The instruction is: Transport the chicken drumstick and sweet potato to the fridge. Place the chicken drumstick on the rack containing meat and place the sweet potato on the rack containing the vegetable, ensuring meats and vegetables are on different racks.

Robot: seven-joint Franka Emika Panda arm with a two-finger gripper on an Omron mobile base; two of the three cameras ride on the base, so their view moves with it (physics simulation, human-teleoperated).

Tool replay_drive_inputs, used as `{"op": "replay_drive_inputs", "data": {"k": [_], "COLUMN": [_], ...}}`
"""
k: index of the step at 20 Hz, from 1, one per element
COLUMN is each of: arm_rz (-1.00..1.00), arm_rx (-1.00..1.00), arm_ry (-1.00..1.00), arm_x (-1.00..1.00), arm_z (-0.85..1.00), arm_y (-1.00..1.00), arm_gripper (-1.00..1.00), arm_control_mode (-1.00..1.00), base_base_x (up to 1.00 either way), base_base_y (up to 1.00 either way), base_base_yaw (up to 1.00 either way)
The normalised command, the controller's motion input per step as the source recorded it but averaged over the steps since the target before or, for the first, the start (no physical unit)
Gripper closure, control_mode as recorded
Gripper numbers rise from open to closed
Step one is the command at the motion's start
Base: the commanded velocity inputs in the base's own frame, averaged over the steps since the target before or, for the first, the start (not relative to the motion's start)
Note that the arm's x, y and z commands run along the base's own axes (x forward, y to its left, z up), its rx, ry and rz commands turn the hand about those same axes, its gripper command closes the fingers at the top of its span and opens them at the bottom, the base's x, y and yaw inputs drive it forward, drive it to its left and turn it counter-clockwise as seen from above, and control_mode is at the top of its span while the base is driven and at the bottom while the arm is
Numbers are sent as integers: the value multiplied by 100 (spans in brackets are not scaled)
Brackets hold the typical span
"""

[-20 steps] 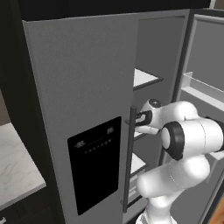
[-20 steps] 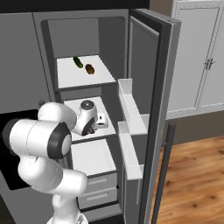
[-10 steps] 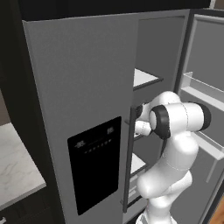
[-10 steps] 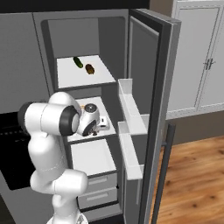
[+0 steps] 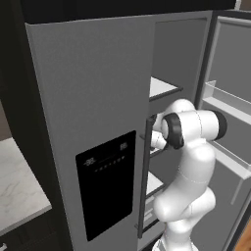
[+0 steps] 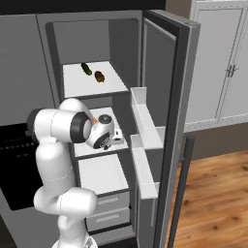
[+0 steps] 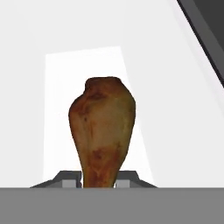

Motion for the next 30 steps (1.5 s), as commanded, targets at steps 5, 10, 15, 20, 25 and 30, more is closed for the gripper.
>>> {"op": "replay_drive_inputs", "data": {"k": [5,10,15,20,25,30], "arm_rz": [0,0,0,0,0,0], "arm_rx": [0,0,0,0,0,0], "arm_ry": [1,0,0,0,0,-1], "arm_x": [35,47,25,0,-23,-73], "arm_z": [-28,-42,-21,0,1,18], "arm_y": [0,26,26,14,4,0], "arm_gripper": [100,-100,-100,-100,-100,-100], "arm_control_mode": [-100,-100,-100,-100,-100,-100], "base_base_x": [0,0,0,0,0,0], "base_base_y": [0,0,0,0,0,0], "base_base_yaw": [0,0,0,0,0,0]}}
